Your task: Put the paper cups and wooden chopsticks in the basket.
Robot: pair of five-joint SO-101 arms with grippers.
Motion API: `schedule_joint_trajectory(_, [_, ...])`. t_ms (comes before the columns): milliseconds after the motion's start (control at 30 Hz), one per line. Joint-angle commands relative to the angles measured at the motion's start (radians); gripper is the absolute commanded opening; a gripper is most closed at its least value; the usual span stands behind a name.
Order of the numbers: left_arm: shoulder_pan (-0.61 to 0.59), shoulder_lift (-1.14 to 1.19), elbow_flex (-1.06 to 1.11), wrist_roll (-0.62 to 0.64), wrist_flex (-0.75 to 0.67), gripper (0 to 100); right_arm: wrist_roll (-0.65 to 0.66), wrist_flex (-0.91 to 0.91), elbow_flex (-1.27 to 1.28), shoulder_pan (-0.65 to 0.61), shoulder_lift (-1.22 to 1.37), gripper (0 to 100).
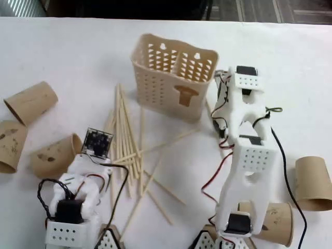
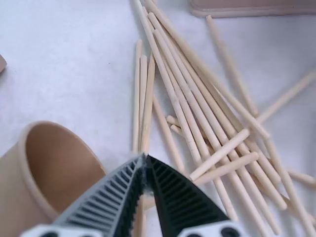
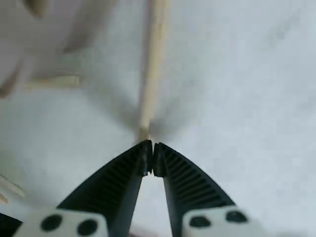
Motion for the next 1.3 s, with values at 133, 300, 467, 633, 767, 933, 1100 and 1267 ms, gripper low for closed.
schedule_joint_trajectory(133, [0.001,-0.008,-0.005,-0.005,-0.028,2,-0.002,0.01,0.008,0.074,-0.205,1.9])
schedule_joint_trajectory(300, [0.001,-0.008,-0.005,-0.005,-0.028,2,-0.003,0.012,0.012,0.197,-0.318,1.9])
schedule_joint_trajectory(467, [0.001,-0.008,-0.005,-0.005,-0.028,2,0.0,0.013,0.018,0.372,-0.458,1.9])
schedule_joint_trajectory(633, [0.001,-0.008,-0.005,-0.005,-0.028,2,0.204,0.015,0.123,0.475,-0.587,1.9])
schedule_joint_trajectory(767, [0.001,-0.008,-0.005,-0.005,-0.028,2,0.33,0.013,0.281,0.527,-0.714,1.9])
schedule_joint_trajectory(933, [0.001,-0.008,-0.005,-0.005,-0.028,2,0.419,0.013,0.43,0.654,-0.874,2.2])
schedule_joint_trajectory(1100, [0.001,-0.008,-0.005,-0.005,-0.028,2,0.474,0.013,0.589,0.802,-0.993,5.3])
schedule_joint_trajectory(1267, [0.001,-0.008,-0.005,-0.005,-0.028,2,0.54,0.012,0.744,0.921,-1.124,14.4])
